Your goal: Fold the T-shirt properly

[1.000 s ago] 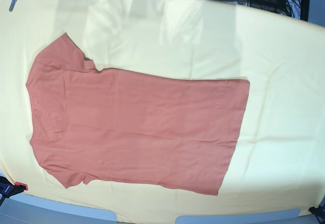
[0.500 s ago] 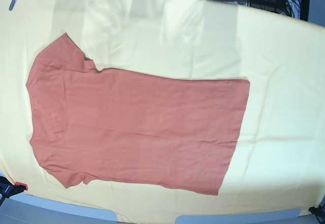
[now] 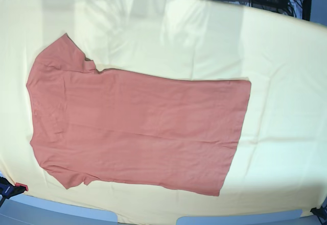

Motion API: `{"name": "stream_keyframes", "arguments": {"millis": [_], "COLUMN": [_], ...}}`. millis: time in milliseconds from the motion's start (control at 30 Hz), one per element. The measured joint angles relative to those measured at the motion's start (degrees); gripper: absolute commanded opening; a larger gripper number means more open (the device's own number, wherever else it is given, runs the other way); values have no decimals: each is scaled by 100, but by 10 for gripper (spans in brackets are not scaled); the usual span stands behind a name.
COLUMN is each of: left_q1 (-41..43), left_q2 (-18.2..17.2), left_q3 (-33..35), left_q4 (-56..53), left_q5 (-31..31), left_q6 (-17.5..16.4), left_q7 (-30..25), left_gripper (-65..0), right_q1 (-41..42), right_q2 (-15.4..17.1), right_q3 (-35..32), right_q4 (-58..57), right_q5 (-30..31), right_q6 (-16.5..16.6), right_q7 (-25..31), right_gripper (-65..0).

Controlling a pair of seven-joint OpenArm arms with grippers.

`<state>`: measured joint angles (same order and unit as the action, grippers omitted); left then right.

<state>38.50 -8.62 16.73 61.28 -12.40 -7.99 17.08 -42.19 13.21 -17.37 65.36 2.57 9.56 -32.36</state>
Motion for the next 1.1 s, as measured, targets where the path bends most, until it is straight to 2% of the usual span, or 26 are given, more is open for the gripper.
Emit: {"name": "stream_keyframes", "arguments": {"millis": [100,167,300,367,467,533,667,767,867,1100], "left_q1": [470,782,1421,1722,2105,2371,2894,3084,3117,3130], "left_q2": [-332,-599,-1220,-1558,-1882,-2035,-2216,-2234,-2229,-2221], "left_q3": [7,4,-9,-15,-33,-87,-470,-944,-1447,-2592], "left_q4": [754,1259,2256,2769,3565,4054,4927,5549,6124,7014], "left_q5": [-144,-149,-118,-13,337,501,866,992,970,964], "left_q6": [-81,-81,-63,-61,-20,-22,149,308,284,284], "left_q7": [129,138,179,402,776,850,907,964,953,944], "left_gripper": [-650,-650,-650,-650,-650,-650,-650,-650,-650,-650], "right_q1": [-651,-1043,-1875,-2275,-2706,-2935,-3191,-3139,-3154,-3163], "right_q2": [317,533,918,1091,1305,1353,1340,1329,1351,1342], "right_q3": [-2,-2,22,20,7,24,13,13,22,31], "right_q4": [1056,1744,2951,3482,4240,4662,5283,5740,5947,6400], "right_q5": [-15,-15,-22,-42,-85,-555,-1384,-2039,-2597,-4059], "right_q6": [149,138,-210,-299,-455,-522,-750,-1117,-1421,-2330], "right_q7": [-435,-527,-533,-588,-859,-927,-1019,-1158,-1405,-1425], "right_gripper": [-650,-650,-650,-650,-650,-650,-650,-650,-650,-650]}}
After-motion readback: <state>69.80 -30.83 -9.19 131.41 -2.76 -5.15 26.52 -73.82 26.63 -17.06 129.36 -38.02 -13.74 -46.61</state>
